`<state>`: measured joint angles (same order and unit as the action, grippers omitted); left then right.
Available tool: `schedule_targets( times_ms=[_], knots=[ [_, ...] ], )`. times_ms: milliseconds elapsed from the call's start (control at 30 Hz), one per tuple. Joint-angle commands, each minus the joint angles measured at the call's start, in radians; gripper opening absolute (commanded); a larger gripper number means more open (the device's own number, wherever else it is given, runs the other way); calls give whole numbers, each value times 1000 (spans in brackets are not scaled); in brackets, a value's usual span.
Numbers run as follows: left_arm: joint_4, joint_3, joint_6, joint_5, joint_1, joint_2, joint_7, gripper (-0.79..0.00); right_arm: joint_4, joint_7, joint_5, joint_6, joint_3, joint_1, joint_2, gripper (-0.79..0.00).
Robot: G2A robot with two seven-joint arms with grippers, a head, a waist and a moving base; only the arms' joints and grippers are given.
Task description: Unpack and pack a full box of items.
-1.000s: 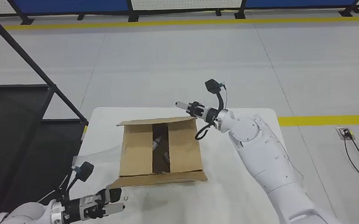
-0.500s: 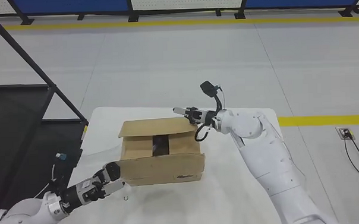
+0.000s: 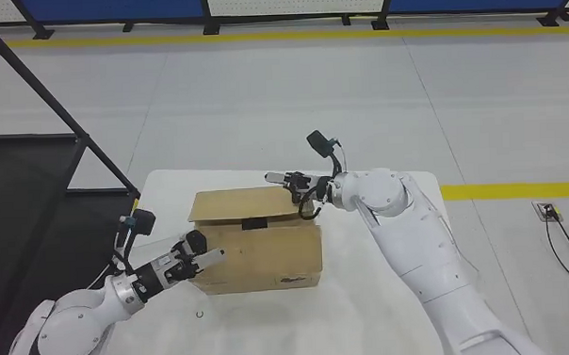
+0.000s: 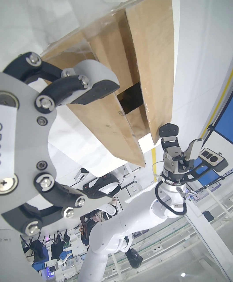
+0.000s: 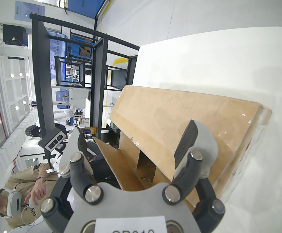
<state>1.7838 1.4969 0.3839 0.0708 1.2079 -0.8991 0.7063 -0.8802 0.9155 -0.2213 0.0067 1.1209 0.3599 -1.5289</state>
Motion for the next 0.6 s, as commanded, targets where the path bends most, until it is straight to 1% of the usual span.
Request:
schedule_targets(
  times_ms=[0, 233, 567],
  knots=[
    [-18, -26, -12, 27, -29, -3, -9, 0, 17, 11, 11, -3, -8, -10, -3, 0],
    [-65, -86, -32, 68, -90, -13, -31, 0, 26, 84, 86, -34, 4, -8, 1, 0],
    [-107, -136, -37, 87, -142, -23, -32, 0, -53, 171, 148, -20, 15, 40, 15, 0]
  ],
)
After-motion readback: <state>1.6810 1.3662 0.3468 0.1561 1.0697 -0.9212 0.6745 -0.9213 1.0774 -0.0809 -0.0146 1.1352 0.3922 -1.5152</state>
